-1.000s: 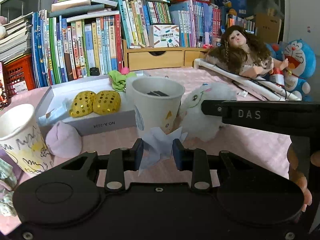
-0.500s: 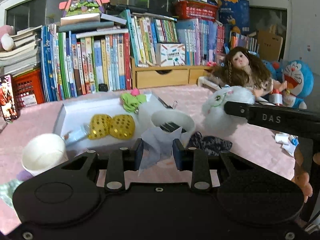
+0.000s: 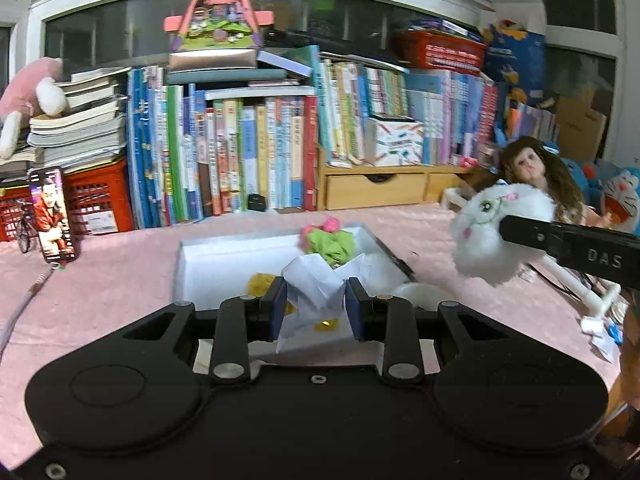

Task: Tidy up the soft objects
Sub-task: 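Carry the tissue with the left tool while the right tool carries the plush over the box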

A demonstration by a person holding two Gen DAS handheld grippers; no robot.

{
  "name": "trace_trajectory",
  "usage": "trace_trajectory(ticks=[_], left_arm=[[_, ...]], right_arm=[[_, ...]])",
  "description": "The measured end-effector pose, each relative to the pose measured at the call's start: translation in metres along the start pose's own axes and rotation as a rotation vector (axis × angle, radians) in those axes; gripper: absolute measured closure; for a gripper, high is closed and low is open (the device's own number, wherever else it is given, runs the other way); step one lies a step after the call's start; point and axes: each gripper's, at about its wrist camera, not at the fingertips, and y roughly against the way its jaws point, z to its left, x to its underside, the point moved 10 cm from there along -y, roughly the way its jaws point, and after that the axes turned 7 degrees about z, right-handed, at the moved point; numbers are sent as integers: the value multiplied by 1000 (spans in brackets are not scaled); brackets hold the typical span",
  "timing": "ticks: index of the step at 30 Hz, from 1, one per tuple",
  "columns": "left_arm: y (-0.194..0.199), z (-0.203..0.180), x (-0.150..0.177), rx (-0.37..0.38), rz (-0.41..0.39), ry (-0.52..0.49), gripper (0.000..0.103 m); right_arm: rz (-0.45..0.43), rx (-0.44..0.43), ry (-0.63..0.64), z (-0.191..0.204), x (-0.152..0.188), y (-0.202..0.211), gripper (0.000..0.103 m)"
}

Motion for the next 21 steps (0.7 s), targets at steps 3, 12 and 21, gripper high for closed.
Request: trace_trajectory(ticks=[3,12,21], left_arm=[[-6,14,-6,-12,18,26,73],[-36,45,-16,-35,100,75,73],[-78,65,-22,-40,230,121,73]], right_arm=[[13,-16,6,9,-7,-9,65],[83,-50,27,36,-18,-46,65],[194,-66,62,60,-20,-92,65]])
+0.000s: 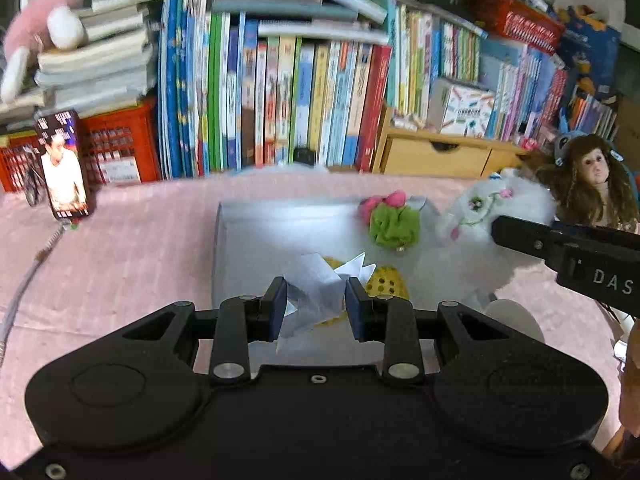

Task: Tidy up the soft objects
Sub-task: 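Carry the tissue with the left tool while the right tool carries the plush over the box, then lower the tissue with the left tool while the right tool lowers the plush into the box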

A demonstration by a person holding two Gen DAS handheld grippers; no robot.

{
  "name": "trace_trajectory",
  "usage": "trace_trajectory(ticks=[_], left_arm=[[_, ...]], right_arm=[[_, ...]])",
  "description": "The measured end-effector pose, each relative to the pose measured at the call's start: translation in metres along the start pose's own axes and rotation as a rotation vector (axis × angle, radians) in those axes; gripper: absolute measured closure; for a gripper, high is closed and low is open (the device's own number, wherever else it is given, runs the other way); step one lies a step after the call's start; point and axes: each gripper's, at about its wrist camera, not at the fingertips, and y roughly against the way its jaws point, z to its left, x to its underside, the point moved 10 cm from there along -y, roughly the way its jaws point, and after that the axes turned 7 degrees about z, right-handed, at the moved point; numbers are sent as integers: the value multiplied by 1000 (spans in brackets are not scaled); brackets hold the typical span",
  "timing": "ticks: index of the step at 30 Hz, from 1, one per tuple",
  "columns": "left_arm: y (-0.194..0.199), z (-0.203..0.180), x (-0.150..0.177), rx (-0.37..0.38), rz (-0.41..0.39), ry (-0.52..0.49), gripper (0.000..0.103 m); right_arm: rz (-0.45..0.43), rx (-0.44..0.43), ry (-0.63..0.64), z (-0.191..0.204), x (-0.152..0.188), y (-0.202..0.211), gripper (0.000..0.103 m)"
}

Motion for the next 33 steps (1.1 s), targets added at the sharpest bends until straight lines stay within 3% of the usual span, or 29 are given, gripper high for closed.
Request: trace_trajectory(ticks=[7,11,21,33], left_arm=[[-40,19,-20,36,131,91,73],[-61,31,-31,9,163,117,73],[-105,48,-38,-27,262,120,73],[-131,56,-33,-25,327,158,73]], right_arm=[[105,44,30,7,-13,-47,65],[161,41,18,12,-17,-72,65],[260,142,90,20,-12,-134,65],[349,129,18,5,2,-154,65]])
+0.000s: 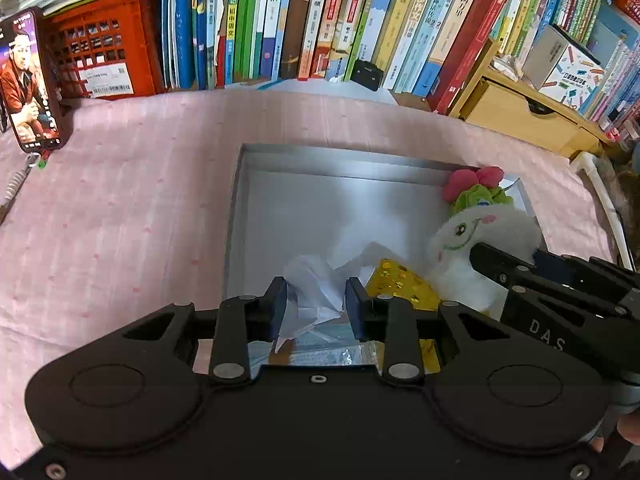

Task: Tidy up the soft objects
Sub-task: 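Lower the tissue with the left tool while the right tool lowers the plush into the box, then open the left tool to release the tissue while the right tool releases the plush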

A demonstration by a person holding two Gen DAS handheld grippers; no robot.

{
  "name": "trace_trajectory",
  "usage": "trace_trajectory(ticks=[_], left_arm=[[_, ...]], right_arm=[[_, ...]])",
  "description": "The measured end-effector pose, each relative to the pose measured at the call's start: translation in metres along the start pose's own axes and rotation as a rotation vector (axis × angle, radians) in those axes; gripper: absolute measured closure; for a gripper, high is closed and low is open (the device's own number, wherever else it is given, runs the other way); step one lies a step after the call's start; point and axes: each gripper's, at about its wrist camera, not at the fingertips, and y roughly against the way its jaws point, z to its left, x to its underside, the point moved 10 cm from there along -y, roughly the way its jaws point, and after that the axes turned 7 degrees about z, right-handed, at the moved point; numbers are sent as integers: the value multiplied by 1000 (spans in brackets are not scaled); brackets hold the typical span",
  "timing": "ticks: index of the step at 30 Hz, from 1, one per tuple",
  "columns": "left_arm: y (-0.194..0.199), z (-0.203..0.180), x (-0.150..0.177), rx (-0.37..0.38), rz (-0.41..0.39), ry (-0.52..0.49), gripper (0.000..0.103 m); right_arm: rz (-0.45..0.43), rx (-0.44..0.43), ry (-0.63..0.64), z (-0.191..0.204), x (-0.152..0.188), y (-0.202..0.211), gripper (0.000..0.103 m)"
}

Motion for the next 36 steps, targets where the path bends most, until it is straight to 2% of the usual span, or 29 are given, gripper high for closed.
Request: trace_trajectory(ticks=[17,25,29,36], left_arm=[[-22,-10,13,2,94,-28,72],[-20,-10,16,3,100,-32,72],[-18,-11,16,5,95,-38,68],[-16,-13,19,9,95,-43,60]], right_arm=[[127,10,-35,-11,14,-8,64],[173,35,-21,-15,19,-4,65],[200,58,15,-18,21,1,65],[239,53,5,-23,27,0,66]])
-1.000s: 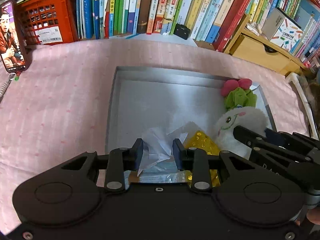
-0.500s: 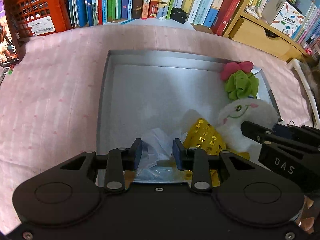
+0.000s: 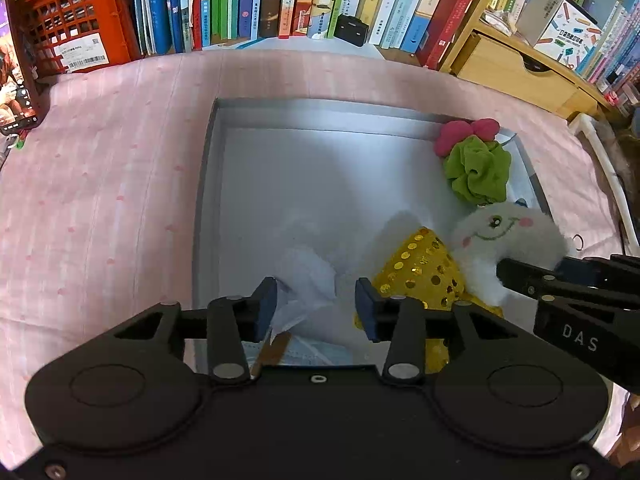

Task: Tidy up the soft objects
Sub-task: 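Open the left tool to release the tissue while the right tool releases the plush, then withdraw both tools from the box toward the remaining soft items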

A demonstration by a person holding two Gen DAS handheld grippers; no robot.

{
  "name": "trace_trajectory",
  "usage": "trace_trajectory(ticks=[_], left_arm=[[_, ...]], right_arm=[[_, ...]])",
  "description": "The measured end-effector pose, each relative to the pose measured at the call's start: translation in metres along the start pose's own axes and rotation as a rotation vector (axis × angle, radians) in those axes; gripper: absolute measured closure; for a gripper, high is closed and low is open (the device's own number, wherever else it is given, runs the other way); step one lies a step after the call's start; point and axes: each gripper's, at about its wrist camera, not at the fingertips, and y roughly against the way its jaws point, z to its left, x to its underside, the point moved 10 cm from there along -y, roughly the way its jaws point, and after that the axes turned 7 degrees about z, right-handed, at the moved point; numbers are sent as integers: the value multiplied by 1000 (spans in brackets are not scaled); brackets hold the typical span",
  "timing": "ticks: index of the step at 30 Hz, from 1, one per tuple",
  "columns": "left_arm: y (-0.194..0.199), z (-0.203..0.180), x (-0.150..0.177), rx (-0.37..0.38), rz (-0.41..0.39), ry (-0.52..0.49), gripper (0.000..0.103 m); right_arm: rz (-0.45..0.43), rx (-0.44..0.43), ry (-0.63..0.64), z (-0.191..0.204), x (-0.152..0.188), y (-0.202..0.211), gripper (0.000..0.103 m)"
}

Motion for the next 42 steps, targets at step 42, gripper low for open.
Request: trace_trajectory(ticks=[42], left_arm=[[127,-56,97,26,-361,-158,32]], right_arm=[[-322,-127,-4,-33,75,120,33]])
